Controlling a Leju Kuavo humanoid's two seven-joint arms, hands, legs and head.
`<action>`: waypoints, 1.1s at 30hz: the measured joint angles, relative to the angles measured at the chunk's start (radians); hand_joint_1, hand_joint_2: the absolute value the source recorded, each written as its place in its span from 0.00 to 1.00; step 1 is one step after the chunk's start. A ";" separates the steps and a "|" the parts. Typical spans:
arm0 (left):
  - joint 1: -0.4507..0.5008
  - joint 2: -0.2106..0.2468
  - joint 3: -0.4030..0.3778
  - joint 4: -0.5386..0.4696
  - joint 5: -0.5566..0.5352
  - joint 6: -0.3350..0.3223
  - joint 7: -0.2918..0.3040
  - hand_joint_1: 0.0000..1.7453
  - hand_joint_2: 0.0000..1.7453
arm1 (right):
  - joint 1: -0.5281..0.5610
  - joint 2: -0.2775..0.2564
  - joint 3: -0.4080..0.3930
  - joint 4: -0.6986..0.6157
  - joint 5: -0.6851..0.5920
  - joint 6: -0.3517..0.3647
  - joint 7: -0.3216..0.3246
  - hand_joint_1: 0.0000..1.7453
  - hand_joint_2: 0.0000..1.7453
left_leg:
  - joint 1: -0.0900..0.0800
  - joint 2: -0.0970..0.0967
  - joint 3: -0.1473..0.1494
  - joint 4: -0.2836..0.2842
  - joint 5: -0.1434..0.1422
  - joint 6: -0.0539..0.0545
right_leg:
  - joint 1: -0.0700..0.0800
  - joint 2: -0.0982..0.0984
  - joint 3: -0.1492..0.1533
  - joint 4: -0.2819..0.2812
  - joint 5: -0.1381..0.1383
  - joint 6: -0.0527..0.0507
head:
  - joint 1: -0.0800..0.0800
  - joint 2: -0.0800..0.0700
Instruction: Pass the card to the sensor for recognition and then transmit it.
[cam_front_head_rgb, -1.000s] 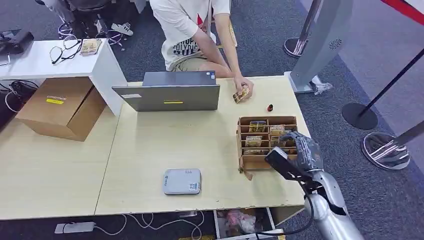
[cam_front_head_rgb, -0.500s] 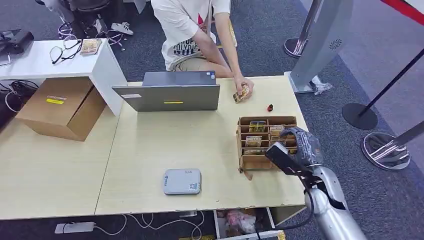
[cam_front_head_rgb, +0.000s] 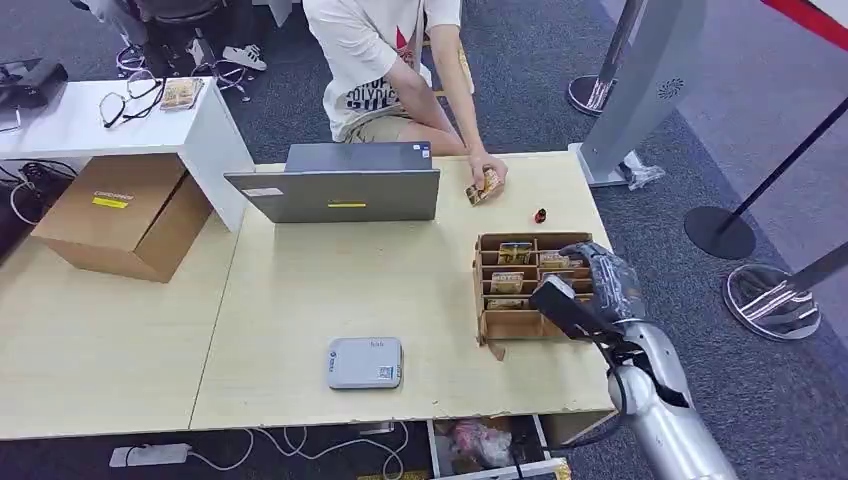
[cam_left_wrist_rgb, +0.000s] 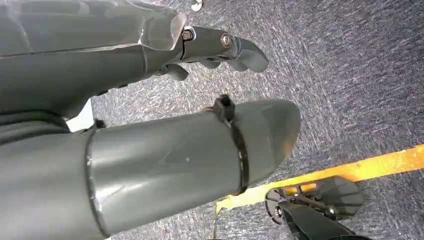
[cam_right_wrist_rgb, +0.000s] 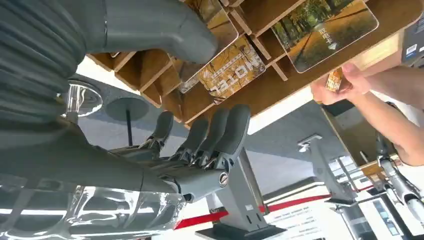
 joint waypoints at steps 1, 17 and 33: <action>0.000 0.000 0.000 0.000 0.000 0.000 0.000 0.00 0.00 | -0.003 0.000 0.001 0.004 -0.001 0.000 0.000 0.49 1.00 | 0.000 0.000 0.000 0.000 0.000 0.000 | 0.000 0.000 0.000 0.000 0.000 0.000 | 0.000 0.000; 0.000 0.000 0.000 0.000 -0.002 0.002 0.000 0.00 0.00 | -0.025 0.000 0.011 0.058 -0.012 0.000 -0.002 0.55 1.00 | 0.000 0.000 0.000 0.000 0.000 0.000 | 0.000 0.000 0.000 0.000 0.000 0.000 | 0.000 0.000; 0.000 0.000 0.000 0.000 -0.003 0.004 0.000 0.00 0.00 | -0.022 -0.008 0.016 0.082 -0.034 0.003 -0.010 0.51 1.00 | 0.000 0.000 0.000 0.000 0.000 0.000 | 0.000 0.000 0.000 0.000 0.000 0.000 | 0.000 0.000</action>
